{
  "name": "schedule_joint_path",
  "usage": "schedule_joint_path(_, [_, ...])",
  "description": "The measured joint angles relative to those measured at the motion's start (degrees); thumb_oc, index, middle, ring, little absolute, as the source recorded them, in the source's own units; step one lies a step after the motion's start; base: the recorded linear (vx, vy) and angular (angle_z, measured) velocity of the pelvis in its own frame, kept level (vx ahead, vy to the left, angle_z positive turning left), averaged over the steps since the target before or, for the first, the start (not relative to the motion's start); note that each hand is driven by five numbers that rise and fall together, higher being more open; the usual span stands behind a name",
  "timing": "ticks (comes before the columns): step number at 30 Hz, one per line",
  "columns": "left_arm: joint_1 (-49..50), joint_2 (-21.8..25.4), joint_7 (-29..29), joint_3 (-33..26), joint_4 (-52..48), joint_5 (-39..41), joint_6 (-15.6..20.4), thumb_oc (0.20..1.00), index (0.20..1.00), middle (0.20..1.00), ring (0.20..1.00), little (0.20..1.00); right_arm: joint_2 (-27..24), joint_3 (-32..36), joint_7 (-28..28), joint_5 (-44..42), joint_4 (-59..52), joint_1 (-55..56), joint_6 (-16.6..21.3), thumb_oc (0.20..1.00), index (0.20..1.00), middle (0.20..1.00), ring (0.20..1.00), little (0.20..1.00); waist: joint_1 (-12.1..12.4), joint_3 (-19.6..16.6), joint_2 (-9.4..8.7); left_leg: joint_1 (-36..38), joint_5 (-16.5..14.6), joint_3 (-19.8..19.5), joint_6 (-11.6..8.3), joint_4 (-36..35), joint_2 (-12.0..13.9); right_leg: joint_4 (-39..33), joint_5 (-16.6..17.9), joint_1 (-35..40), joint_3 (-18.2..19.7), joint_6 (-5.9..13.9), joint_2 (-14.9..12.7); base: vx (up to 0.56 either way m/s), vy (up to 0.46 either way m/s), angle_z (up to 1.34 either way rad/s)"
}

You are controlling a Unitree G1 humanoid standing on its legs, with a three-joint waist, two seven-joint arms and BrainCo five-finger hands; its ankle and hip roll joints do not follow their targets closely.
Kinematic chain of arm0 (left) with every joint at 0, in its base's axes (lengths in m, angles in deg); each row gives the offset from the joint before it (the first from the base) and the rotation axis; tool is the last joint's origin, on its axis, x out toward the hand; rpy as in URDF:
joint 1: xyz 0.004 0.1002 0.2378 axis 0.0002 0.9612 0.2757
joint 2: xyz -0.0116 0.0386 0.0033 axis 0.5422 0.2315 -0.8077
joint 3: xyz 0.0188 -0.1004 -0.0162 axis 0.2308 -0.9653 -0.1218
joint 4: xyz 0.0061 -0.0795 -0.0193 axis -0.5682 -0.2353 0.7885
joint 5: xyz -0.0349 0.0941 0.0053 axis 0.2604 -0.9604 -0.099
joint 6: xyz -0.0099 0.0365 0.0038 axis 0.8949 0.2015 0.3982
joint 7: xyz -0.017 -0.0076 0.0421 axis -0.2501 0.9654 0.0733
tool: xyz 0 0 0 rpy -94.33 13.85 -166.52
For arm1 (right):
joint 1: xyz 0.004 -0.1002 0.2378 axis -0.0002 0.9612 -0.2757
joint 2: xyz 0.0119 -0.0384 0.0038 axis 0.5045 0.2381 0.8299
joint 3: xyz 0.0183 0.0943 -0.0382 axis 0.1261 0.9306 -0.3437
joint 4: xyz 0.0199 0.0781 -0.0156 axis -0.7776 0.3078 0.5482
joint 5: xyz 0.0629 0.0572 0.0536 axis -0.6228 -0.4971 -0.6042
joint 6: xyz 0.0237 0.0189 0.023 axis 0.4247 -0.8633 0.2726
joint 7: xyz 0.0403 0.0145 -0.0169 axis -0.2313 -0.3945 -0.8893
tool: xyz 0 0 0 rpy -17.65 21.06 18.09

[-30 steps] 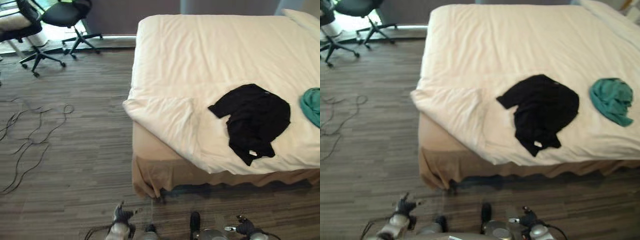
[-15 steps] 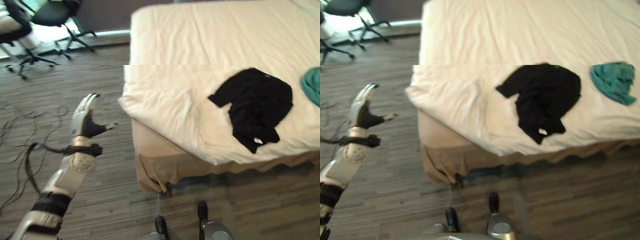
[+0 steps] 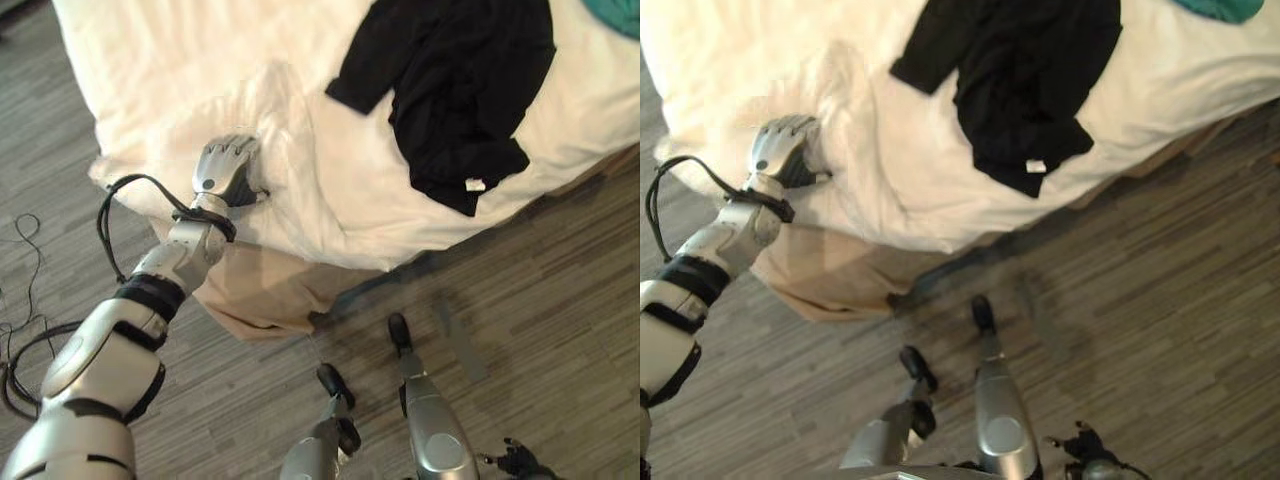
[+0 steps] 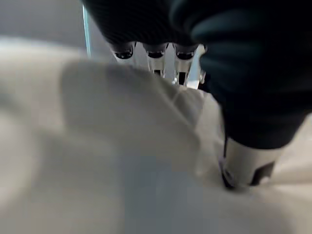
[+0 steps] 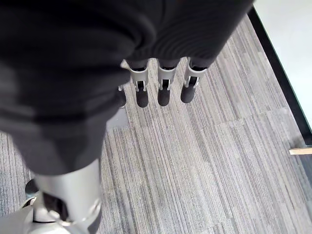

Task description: Tidy up the quilt and then pick up the clothes from the bed and put them into the laundry hamper.

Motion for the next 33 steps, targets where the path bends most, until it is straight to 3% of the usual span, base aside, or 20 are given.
schedule_joint_path(2, [-0.6, -0.3, 0.4, 0.0, 1.2, -0.4, -0.1, 0.200, 0.200, 0.200, 0.200, 0.200, -0.2, 0.1, 0.0, 0.0, 0.0, -0.6, 0.1, 1.000, 1.000, 1.000, 1.000, 1.000, 0.1, 0.0, 0.02, 0.4, 0.0, 0.0, -0.05, 0.0, 0.2, 0.0, 0.0, 0.4, 0.0, -0.01, 0.2, 0.03, -0.004, 0.01])
schedule_joint_path(5, [0.3, -5.1, 2.2, -2.6, 8.1, -0.5, -0.6, 0.200, 0.200, 0.200, 0.200, 0.200, -1.0, 0.5, -0.1, -2.4, -1.6, -0.8, 0.1, 1.000, 1.000, 1.000, 1.000, 1.000, 0.3, 0.0, -0.09, 3.6, -0.4, -0.1, -0.38, -0.1, 0.6, 0.0, -0.2, 3.7, -0.3, -0.24, 0.5, 0.06, 0.009, 0.01])
schedule_joint_path(8, [3.1, -6.4, 4.5, -2.9, 8.0, -0.1, -1.3, 0.200, 0.200, 0.200, 0.200, 0.200, -1.5, 0.5, -0.1, -4.0, -1.9, -0.8, 0.5, 1.000, 1.000, 1.000, 1.000, 1.000, 0.3, -0.3, -0.66, 6.8, -1.5, -0.1, -1.14, -0.4, 0.8, -0.4, -2.7, 6.9, -0.2, -0.17, 0.7, 0.15, 0.033, -0.03])
schedule_joint_path(10, [12.6, -5.8, 6.9, -8.5, 0.4, 1.9, -1.1, 0.200, 0.200, 0.200, 0.200, 0.200, -3.5, 0.6, 0.3, -3.3, -5.1, -2.6, -1.0, 1.000, 1.000, 1.000, 1.000, 1.000, 0.4, -0.7, -1.05, 9.7, -1.5, -0.2, -1.09, -0.4, 1.2, 0.0, -2.2, 10.2, -1.3, -0.24, 0.9, 0.15, 0.077, -0.05])
schedule_joint_path(11, [18.4, -4.5, 7.9, -11.3, -5.5, 2.7, -1.0, 0.200, 0.200, 0.200, 0.200, 0.200, -5.0, 1.1, 0.4, -3.1, -11.8, -1.2, -2.8, 1.000, 1.000, 1.000, 1.000, 1.000, 0.1, -0.6, -1.26, 11.0, -2.0, 0.0, -1.30, -0.4, 1.5, 0.0, -2.4, 11.5, -1.2, -0.44, 1.2, 0.15, 0.073, -0.16])
schedule_joint_path(12, [27.8, -4.2, 9.0, -16.1, -12.3, 3.8, 0.7, 1.000, 1.000, 1.000, 1.000, 1.000, -8.6, 1.2, 1.5, -0.9, -23.1, 1.2, -1.8, 1.000, 1.000, 1.000, 1.000, 1.000, 0.3, -1.1, -1.68, 13.6, -2.5, 0.2, -1.58, -0.4, 1.9, -0.1, -2.6, 13.7, -0.7, -0.77, 1.7, 0.05, 0.033, -0.13])
schedule_joint_path(15, [40.7, -3.9, 10.3, -20.2, -16.4, 4.9, 2.0, 1.000, 1.000, 1.000, 1.000, 1.000, -11.5, 4.7, 3.2, 3.1, -36.3, 2.9, 1.7, 1.000, 1.000, 1.000, 1.000, 1.000, 2.3, -5.1, -3.52, 14.3, -2.6, -0.1, -1.86, -0.2, 2.5, -0.3, -3.1, 14.2, -0.4, -1.14, 2.5, 0.09, 0.031, 0.02])
schedule_joint_path(16, [46.6, -4.9, 11.4, -25.0, -18.7, 4.9, 2.2, 1.000, 1.000, 1.000, 1.000, 1.000, -13.7, 7.7, 2.8, 4.7, -47.1, 4.1, -1.2, 1.000, 1.000, 1.000, 1.000, 1.000, 4.0, -5.6, -4.36, 14.8, -2.7, -0.3, -2.01, -0.4, 2.6, 0.0, -3.2, 14.8, -1.2, -1.28, 2.5, 0.05, 0.009, 0.09])
schedule_joint_path(18, [52.9, -5.3, 11.4, -27.3, -18.8, 6.0, 2.5, 1.000, 1.000, 1.000, 1.000, 1.000, -16.5, 8.3, 3.6, 8.0, -53.6, 3.2, 1.6, 1.000, 1.000, 1.000, 1.000, 1.000, 5.0, -6.6, -5.28, 15.8, -2.6, -0.7, -1.91, -0.3, 3.0, -0.1, -3.3, 16.2, -1.5, -1.33, 2.6, 0.05, 0.030, 0.14])
schedule_joint_path(21, [60.7, -7.8, 11.0, -30.0, -13.9, 6.0, 2.4, 1.000, 1.000, 1.000, 1.000, 1.000, -19.6, 9.5, 5.0, 12.1, -61.5, -0.1, 1.0, 1.000, 1.000, 1.000, 1.000, 1.000, 7.5, -9.2, -7.08, 16.3, -3.2, -2.0, -1.83, -0.4, 2.9, -0.4, -4.3, 17.6, -2.7, -1.18, 2.4, 0.02, 0.016, 0.22])
schedule_joint_path(22, [62.0, -9.5, 11.1, -29.7, -7.6, 5.9, 1.3, 1.000, 1.000, 1.000, 1.000, 1.000, -19.4, 9.3, 5.8, 12.5, -64.3, -2.6, 2.4, 0.310, 0.310, 0.310, 0.310, 0.310, 7.5, -10.3, -7.66, 17.1, -3.0, -3.0, -1.93, -0.2, 2.8, -0.4, -4.3, 18.2, -3.3, -1.35, 2.3, -0.01, 0.000, 0.34])
schedule_joint_path(23, [63.9, -9.8, 11.0, -29.3, -5.0, 5.9, 1.1, 1.000, 1.000, 1.000, 1.000, 1.000, -19.1, 8.4, 5.9, 12.5, -64.8, -5.0, 3.2, 0.200, 0.200, 0.200, 0.200, 0.200, 9.1, -11.2, -7.80, 16.3, -3.1, -3.4, -1.86, -0.4, 2.8, -0.4, -4.7, 18.3, -3.7, -1.29, 2.1, -0.02, -0.005, 0.31])
schedule_joint_path(26, [64.7, -11.0, 9.9, -29.2, 9.7, 5.9, -0.4, 1.000, 1.000, 1.000, 1.000, 1.000, -18.4, 0.0, 6.0, 10.6, -63.9, -15.0, 3.7, 0.200, 0.200, 0.200, 0.200, 0.200, 11.8, -12.8, -8.44, 14.7, -2.3, -6.1, -1.66, -0.2, 2.6, -0.4, -4.9, 17.8, -6.0, -1.22, 1.6, -0.10, -0.031, 0.41])
schedule_joint_path(29, [64.4, -10.9, 8.8, -29.4, 12.5, 6.1, -1.8, 1.000, 1.000, 1.000, 1.000, 1.000, -15.7, -4.1, 5.3, 8.4, -60.9, -21.9, 4.6, 0.200, 0.200, 0.200, 0.200, 0.200, 13.8, -12.9, -8.72, 11.9, -1.0, -8.3, -1.46, 0.0, 2.2, -0.4, -4.4, 16.1, -8.1, -1.02, 1.1, -0.16, -0.059, 0.53])
schedule_joint_path(30, [64.0, -11.0, 8.3, -29.4, 15.7, 6.4, -1.6, 1.000, 1.000, 1.000, 1.000, 1.000, -14.7, -7.6, 5.4, 6.0, -58.0, -26.6, 4.4, 0.200, 0.200, 0.200, 0.200, 0.200, 16.3, -12.4, -8.31, 9.5, -0.1, -9.9, -1.25, 0.0, 2.1, -0.4, -4.2, 14.9, -9.4, -0.89, 0.7, -0.22, -0.056, 0.44])
schedule_joint_path(33, [60.1, -10.4, 7.0, -29.8, 19.4, 7.6, -2.7, 1.000, 1.000, 1.000, 1.000, 1.000, -11.6, -10.8, 5.9, 1.8, -50.7, -37.0, 5.1, 0.200, 0.200, 0.200, 0.200, 0.200, 19.0, -8.3, -7.82, 3.7, 0.8, -12.7, -1.23, 2.6, 2.0, -0.1, -3.2, 11.8, -12.3, -1.08, 0.2, -0.25, -0.024, 0.57])
